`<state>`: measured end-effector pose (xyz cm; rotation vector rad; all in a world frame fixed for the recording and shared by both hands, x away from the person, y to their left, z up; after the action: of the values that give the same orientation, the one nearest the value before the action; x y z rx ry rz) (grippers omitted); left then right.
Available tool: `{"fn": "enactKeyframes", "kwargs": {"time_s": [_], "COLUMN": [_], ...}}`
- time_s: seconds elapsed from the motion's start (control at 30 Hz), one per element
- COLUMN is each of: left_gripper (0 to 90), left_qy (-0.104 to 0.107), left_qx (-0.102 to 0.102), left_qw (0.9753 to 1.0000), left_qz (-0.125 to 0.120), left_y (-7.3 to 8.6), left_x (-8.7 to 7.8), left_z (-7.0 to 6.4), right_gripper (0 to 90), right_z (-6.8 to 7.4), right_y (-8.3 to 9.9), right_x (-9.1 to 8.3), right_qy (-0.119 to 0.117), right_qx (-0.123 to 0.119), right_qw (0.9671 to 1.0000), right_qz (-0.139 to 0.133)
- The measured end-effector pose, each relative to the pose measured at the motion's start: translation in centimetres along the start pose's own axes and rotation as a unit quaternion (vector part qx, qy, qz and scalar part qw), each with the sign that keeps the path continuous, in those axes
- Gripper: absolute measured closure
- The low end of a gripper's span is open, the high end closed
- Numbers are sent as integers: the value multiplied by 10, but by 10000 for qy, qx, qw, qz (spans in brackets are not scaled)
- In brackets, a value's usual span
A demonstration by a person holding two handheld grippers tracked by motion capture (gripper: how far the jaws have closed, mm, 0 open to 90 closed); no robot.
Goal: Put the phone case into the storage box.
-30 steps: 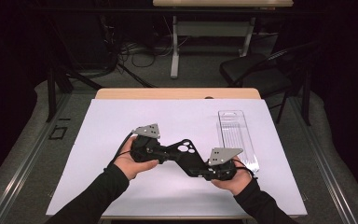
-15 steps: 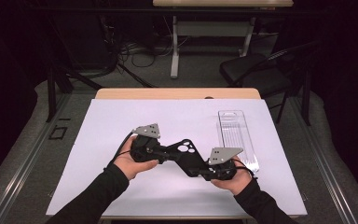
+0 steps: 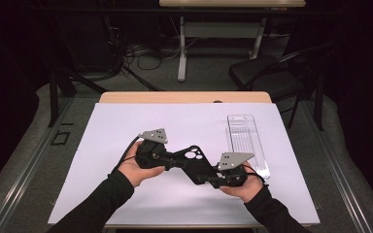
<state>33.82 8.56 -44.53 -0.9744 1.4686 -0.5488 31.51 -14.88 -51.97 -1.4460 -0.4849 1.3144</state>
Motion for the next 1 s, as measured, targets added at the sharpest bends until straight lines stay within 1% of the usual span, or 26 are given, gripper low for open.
{"fn": "enactKeyframes", "kwargs": {"time_s": [0.13,0.23,0.27,0.33,0.37,0.5,0.57,0.6,0.67,0.7,0.73,0.77,0.87,0.9,0.93,1.0], "left_gripper": [816,817,817,817,816,816,817,817,817,817,817,817,816,817,817,817], "left_qy": [-31,-83,-74,-114,-98,-175,-143,-208,-202,-273,-290,-256,-327,-367,-364,-360], "left_qx": [-51,-71,-105,-157,-176,-249,-309,-312,-351,-348,-351,-358,-344,-344,-313,-326], "left_qw": [10000,9998,9997,9994,9994,9985,9982,9977,9976,9970,9968,9969,9959,9953,9952,9950], "left_qz": [75,190,190,283,290,462,492,564,556,629,653,653,765,832,857,869], "left_y": [0,0,0,0,1,1,1,0,0,-1,-1,-1,-2,-3,-3,-4], "left_x": [-1,-2,-2,-2,-2,-3,-3,-4,-3,-3,-3,-3,-2,-2,-2,-2], "left_z": [1,1,1,2,2,3,3,3,4,4,4,4,4,4,4,4], "right_gripper": [670,630,620,597,589,553,540,535,529,527,524,524,526,528,544,545], "right_z": [-1,-1,-1,-1,-1,0,1,1,2,3,4,5,8,9,9,11], "right_y": [-1,-1,-1,-2,-2,-3,-4,-4,-5,-6,-7,-7,-10,-11,-12,-13], "right_x": [0,-1,-2,-3,-3,-5,-6,-6,-7,-7,-7,-8,-9,-10,-11,-12], "right_qy": [22,56,67,119,142,224,230,258,303,306,313,343,390,405,406,437], "right_qx": [60,141,149,200,214,258,294,274,248,254,231,211,121,99,96,85], "right_qw": [10000,9998,9998,9996,9996,9993,9992,9992,9991,9991,9992,9991,9991,9990,9990,9989], "right_qz": [-62,-105,-112,-128,-136,-150,-158,-148,-134,-135,-136,-132,-146,-151,-153,-118]}}
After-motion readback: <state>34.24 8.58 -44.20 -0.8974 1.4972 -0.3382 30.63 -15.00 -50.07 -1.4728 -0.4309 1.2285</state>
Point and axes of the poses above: each handheld gripper's, and its own axes: x roughly forward along the jaws, y roughly out of its underside, z roughly to its left, the point moved 2 cm from there along x, roughly forward along the jaws, and after that the axes turned 9 degrees about x, right-handed, at the moved point
